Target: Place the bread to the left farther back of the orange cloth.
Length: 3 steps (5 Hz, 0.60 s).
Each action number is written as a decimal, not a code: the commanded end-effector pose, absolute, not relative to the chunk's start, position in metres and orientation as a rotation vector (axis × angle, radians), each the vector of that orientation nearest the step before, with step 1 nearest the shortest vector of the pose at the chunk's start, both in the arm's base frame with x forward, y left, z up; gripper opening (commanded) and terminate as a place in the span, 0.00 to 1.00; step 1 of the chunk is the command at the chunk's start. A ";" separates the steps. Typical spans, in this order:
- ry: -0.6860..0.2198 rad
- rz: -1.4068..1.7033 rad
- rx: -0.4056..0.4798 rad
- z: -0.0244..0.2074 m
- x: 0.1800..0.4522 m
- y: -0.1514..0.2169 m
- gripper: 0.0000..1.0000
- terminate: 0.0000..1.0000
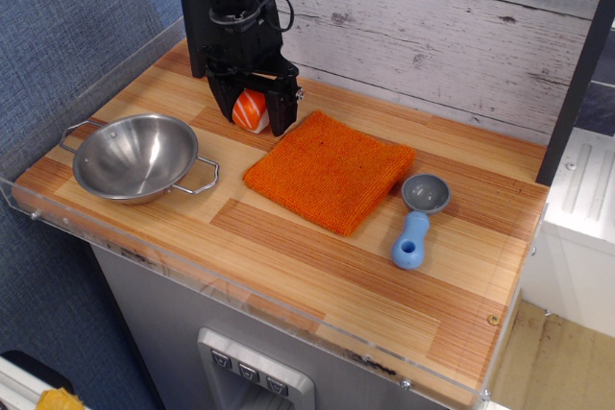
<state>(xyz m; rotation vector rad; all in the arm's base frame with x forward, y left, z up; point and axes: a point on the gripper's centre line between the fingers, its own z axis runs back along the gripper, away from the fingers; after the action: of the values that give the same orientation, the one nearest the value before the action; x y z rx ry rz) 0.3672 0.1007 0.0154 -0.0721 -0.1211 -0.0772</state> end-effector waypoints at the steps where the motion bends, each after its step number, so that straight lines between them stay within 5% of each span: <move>1: -0.250 -0.039 -0.076 0.116 0.360 0.101 1.00 0.00; 3: -0.261 -0.074 -0.114 0.153 0.350 0.064 1.00 0.00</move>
<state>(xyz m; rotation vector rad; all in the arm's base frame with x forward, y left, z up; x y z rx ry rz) 0.3523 0.0578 0.1308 -0.1320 -0.1965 -0.0717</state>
